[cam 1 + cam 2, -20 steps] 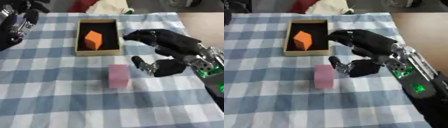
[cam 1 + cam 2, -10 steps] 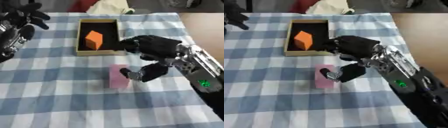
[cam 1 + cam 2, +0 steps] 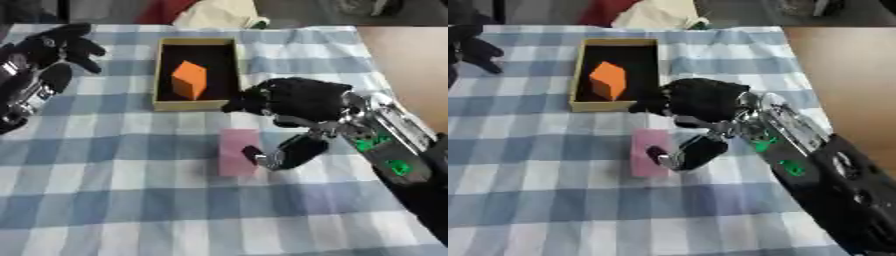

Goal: Pick up objects on the table and place them in the box.

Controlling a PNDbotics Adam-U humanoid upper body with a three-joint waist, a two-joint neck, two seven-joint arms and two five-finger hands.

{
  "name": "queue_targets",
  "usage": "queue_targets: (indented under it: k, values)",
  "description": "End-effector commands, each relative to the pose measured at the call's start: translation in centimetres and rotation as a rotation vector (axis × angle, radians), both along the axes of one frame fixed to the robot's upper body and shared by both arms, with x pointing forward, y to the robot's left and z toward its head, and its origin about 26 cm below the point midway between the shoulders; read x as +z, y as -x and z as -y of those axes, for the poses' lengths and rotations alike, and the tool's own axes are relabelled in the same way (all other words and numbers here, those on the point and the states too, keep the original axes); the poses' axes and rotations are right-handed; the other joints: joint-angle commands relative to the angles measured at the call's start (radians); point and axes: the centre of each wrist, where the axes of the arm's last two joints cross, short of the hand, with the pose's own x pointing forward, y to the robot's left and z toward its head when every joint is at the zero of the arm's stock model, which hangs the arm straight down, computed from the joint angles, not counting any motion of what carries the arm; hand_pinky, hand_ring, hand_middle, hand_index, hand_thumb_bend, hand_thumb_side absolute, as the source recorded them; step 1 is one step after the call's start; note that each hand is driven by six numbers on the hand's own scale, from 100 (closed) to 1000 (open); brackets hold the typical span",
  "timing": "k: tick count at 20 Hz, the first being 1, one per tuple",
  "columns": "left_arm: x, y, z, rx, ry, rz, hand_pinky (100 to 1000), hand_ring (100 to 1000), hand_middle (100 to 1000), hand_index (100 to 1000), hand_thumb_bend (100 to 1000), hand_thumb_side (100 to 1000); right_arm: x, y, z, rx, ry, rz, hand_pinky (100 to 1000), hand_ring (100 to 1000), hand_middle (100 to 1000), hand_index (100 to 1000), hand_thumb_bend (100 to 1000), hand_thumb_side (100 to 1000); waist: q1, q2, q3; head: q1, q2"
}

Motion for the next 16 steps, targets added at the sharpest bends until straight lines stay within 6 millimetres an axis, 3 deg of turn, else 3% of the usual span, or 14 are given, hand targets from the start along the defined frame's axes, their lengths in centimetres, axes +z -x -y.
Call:
queue_targets:
  k: [1,9,16]
  values:
    - [0.8,0.1,-0.6,0.012,-0.018,0.02,896,719,782,1000,100,948,1.6,0.6,0.1,0.022,0.021,0.027,856,872,896,1000,206,746,0.002,-0.019,-0.001,0.001,-0.003]
    - [0.4,0.0,-0.8,0.017,-0.04,0.006,896,721,788,1000,100,966,1.9,1.0,0.1,0.027,0.028,0.018,857,868,880,1000,195,832,-0.001,-0.02,-0.001,0.0,-0.003]
    - [0.3,0.0,-0.8,0.014,-0.051,0.002,895,720,794,1000,100,972,0.6,-0.1,0.2,-0.019,0.029,-0.028,854,859,851,1000,167,864,-0.001,-0.019,0.0,-0.002,-0.003]
